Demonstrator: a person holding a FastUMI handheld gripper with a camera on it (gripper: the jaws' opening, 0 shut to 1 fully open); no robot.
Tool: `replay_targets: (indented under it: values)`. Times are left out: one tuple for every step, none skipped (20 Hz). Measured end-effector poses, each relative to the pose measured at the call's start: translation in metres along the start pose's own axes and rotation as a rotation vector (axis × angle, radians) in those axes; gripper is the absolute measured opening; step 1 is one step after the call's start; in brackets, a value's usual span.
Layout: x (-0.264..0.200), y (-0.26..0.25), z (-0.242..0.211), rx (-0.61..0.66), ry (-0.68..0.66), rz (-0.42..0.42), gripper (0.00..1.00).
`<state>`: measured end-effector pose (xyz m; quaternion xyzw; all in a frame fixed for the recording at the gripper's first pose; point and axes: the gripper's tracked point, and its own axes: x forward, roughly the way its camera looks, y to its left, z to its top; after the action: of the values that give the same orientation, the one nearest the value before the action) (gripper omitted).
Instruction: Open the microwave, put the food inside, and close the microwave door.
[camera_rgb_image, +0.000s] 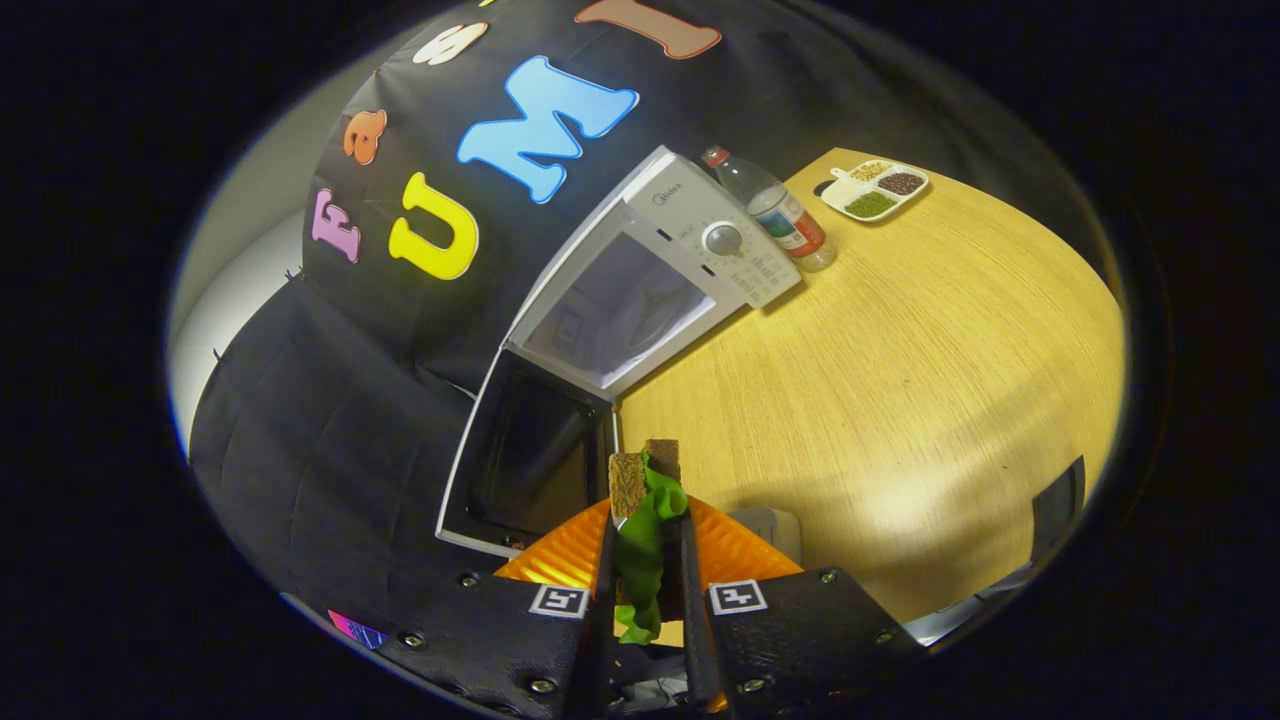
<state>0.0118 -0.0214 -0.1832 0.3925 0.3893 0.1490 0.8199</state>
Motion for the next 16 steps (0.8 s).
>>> replay_targets:
  values:
    - [0.009, 0.008, 0.007, -0.001, -0.015, 0.007, 0.29]
    - [0.02, 0.013, 0.016, -0.004, -0.036, 0.009, 0.29]
    - [0.03, 0.019, 0.024, -0.012, -0.06, 0.009, 0.29]
    - [0.043, 0.024, 0.031, -0.016, -0.083, 0.006, 0.29]
    - [0.053, 0.029, 0.038, -0.017, -0.104, 0.009, 0.29]
    - [0.068, 0.036, 0.046, -0.01, -0.121, 0.016, 0.29]
    - [0.078, 0.042, 0.052, 0.0, -0.137, 0.024, 0.29]
    - [0.091, 0.046, 0.06, 0.016, -0.156, 0.033, 0.29]
    - [0.104, 0.049, 0.068, 0.03, -0.175, 0.036, 0.29]
    - [0.115, 0.051, 0.074, 0.041, -0.197, 0.04, 0.29]
    - [0.126, 0.052, 0.081, 0.057, -0.219, 0.043, 0.29]
    - [0.137, 0.053, 0.086, 0.069, -0.232, 0.044, 0.29]
    - [0.148, 0.052, 0.09, 0.076, -0.237, 0.045, 0.29]
    - [0.16, 0.05, 0.092, 0.079, -0.244, 0.035, 0.29]
    - [0.17, 0.047, 0.096, 0.076, -0.249, 0.028, 0.29]
    - [0.181, 0.047, 0.099, 0.074, -0.258, 0.03, 0.29]
